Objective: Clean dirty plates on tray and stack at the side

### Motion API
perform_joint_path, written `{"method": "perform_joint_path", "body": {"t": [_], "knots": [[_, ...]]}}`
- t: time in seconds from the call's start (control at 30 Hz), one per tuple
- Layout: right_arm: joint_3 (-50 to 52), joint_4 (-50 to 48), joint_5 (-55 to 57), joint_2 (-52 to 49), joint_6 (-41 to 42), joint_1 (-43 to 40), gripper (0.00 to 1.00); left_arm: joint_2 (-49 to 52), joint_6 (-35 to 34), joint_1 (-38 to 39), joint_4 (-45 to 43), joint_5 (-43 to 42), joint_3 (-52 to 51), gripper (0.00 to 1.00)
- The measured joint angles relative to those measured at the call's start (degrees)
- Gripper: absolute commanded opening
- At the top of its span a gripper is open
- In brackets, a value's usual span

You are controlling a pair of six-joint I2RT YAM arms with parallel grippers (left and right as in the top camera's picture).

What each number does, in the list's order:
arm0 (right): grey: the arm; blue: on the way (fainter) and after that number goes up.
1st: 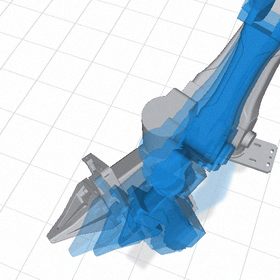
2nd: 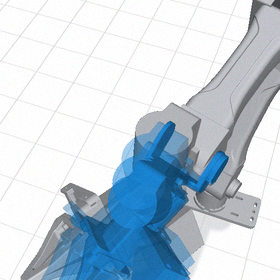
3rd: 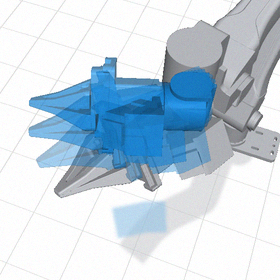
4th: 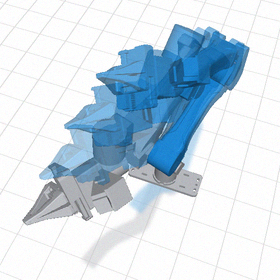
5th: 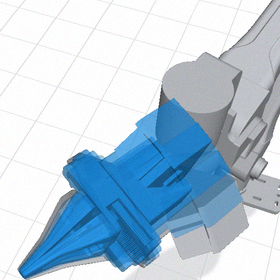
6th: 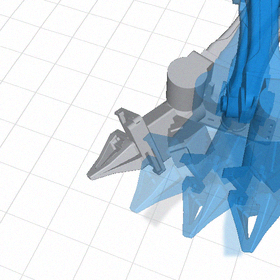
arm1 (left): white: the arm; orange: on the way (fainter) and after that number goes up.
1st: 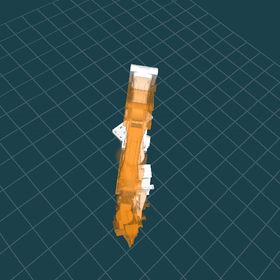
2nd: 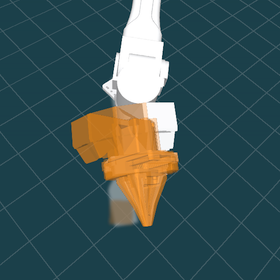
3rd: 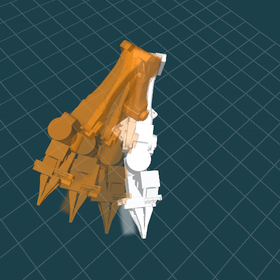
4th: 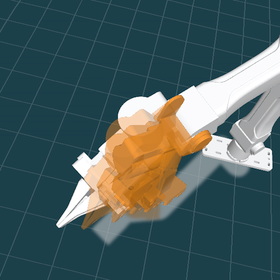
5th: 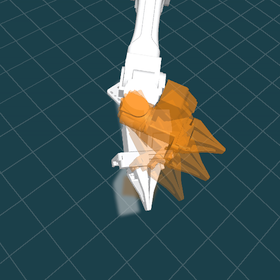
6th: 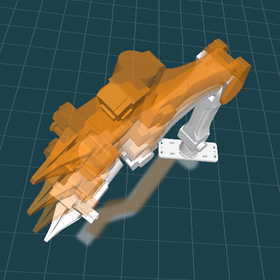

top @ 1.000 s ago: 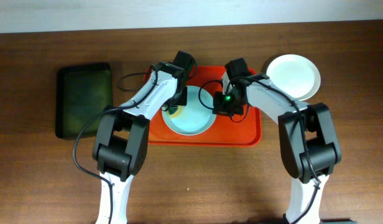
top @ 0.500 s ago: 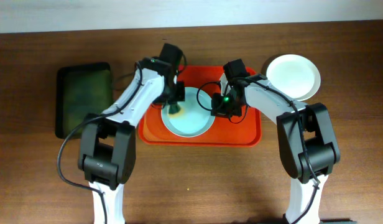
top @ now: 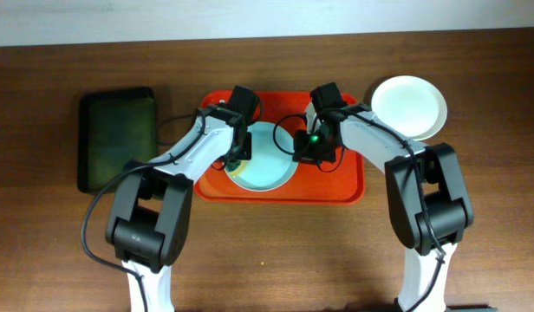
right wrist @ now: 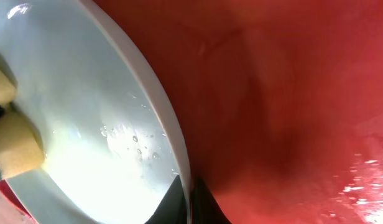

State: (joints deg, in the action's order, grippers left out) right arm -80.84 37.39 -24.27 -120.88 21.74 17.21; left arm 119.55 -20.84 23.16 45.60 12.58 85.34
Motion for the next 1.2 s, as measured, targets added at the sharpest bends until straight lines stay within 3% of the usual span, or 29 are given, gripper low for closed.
{"method": "perform_joint_path", "body": {"t": [0.27,0.4,0.57,0.7,0.77,0.93,1.03,1.2], "knots": [[-3.50,7.67,2.58,-0.07,-3.23,-0.52,0.04,-15.65,-3.87,-5.64,1.60,5.29,0.26,0.00],[-14.49,17.66,9.44,0.31,-6.56,0.04,0.04,-21.59,-4.37,-10.10,4.61,4.31,0.66,0.00],[-32.28,32.74,33.88,1.14,-7.78,6.23,0.04,-22.21,-4.68,-22.10,6.71,-0.17,0.79,0.00],[-41.72,41.24,61.90,1.79,-9.33,14.62,0.04,-22.21,-4.79,-29.20,6.88,-3.74,0.79,0.00],[-44.59,41.97,76.74,1.90,-13.64,19.28,0.04,-22.21,-4.85,-32.04,6.91,-5.22,0.79,0.00],[-44.96,40.68,100.72,1.90,-28.28,27.06,0.04,-22.21,-4.98,-33.46,6.93,-6.49,0.79,0.00],[-45.00,40.35,108.78,1.90,-36.68,31.58,0.04,-22.21,-4.98,-33.46,6.93,-6.73,0.79,0.00],[-45.00,40.37,110.40,1.90,-40.15,31.95,0.04,-22.21,-4.96,-33.46,6.91,-6.82,0.79,0.00]]}}
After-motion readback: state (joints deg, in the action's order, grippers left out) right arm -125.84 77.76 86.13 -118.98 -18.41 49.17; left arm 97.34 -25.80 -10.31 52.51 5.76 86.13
